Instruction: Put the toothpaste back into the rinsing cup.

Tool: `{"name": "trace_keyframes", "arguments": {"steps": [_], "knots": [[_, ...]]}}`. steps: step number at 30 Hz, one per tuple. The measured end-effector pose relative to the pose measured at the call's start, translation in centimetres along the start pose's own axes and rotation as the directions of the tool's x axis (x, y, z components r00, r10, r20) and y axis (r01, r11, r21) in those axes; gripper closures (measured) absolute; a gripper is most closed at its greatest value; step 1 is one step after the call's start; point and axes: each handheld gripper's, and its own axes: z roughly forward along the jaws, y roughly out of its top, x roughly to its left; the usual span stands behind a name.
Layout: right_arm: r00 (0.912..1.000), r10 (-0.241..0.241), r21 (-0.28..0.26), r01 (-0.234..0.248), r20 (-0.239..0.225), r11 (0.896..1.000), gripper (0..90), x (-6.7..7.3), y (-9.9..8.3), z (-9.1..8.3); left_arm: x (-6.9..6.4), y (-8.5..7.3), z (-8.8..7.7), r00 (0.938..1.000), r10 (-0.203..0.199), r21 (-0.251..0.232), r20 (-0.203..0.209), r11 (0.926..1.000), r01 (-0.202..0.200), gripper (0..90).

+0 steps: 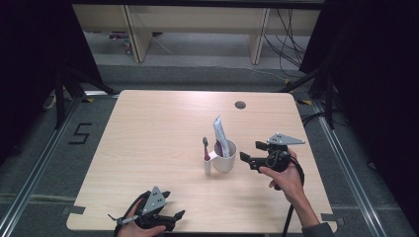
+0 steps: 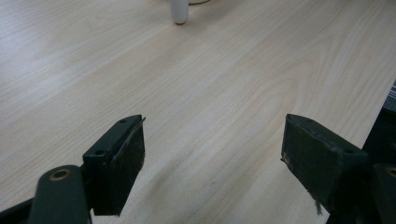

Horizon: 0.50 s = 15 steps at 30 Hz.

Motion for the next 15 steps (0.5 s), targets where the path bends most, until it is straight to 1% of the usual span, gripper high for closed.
{"name": "trace_keyframes", "arguments": {"steps": [1,2,4,5,6,7,8,9,10,11,12,13,14,15], "knots": [[0.9999,0.011,0.005,-0.011,-0.002,1.0,18.5,0.0,-0.1,-0.2,0.0,0.0,0.0,1.0,0.001,0.001,0.0,1.0,-0.001,21.1],[0.9999,0.015,0.008,-0.015,-0.004,1.0,18.4,-0.1,-0.3,-0.5,-0.1,0.0,0.1,1.0,-0.009,-0.009,-0.002,0.9999,0.009,21.0],[0.9999,0.012,0.019,-0.012,0.004,1.0,17.9,-0.4,-0.6,-0.8,-0.1,0.0,0.1,1.0,-0.006,-0.007,-0.002,1.0,0.006,21.0],[0.9999,0.014,0.021,-0.014,0.005,1.0,17.8,-0.6,-0.8,-1.0,0.0,0.0,0.0,1.0,0.0,0.004,-0.003,1.0,0.0,21.0],[0.9999,0.016,0.019,-0.017,0.005,1.0,17.8,-0.7,-0.9,-1.0,0.0,0.1,0.1,0.9999,-0.015,-0.005,-0.004,0.9999,0.015,21.0],[0.9995,0.03,0.026,-0.03,0.01,0.999,17.6,-0.8,-1.1,-1.2,0.0,0.1,0.1,0.9998,-0.018,-0.006,-0.003,0.9998,0.018,21.0],[0.9997,0.016,0.02,-0.016,0.021,1.0,17.4,-1.0,-1.2,-1.3,0.1,0.1,0.1,0.9999,-0.011,-0.001,-0.01,0.9999,0.011,21.0],[0.9996,0.022,0.028,-0.023,0.015,0.999,17.3,-1.1,-1.5,-1.4,0.2,0.1,0.0,0.9999,0.005,0.016,-0.013,0.9999,-0.005,21.0],[0.9992,0.032,0.026,-0.033,0.022,0.999,17.3,-1.0,-1.6,-1.4,0.1,0.0,0.1,0.9997,-0.025,-0.01,-0.009,0.9996,0.025,21.0],[0.9995,0.026,0.032,-0.026,0.018,0.999,17.2,-1.1,-1.8,-1.6,0.1,0.0,0.1,0.9994,-0.032,-0.013,-0.01,0.9994,0.032,21.0],[0.9991,0.042,0.045,-0.042,0.009,0.998,17.2,-1.0,-1.9,-1.8,0.1,0.0,0.1,0.9995,-0.031,-0.013,-0.012,0.9994,0.03,20.9],[0.9997,-0.003,0.038,0.002,0.023,0.999,17.2,-1.3,-2.0,-1.9,0.1,0.0,0.1,0.9994,-0.031,-0.013,-0.013,0.9994,0.031,20.8],[0.9998,0.003,0.047,-0.004,0.02,0.999,17.1,-1.3,-2.2,-2.0,0.1,0.0,0.0,0.9995,-0.03,-0.012,-0.014,0.9995,0.03,20.8],[0.9997,0.014,0.056,-0.015,0.018,0.998,17.0,-1.2,-2.3,-2.1,0.1,0.0,0.0,0.9997,-0.018,-0.008,-0.017,0.9998,0.018,20.8]]}}
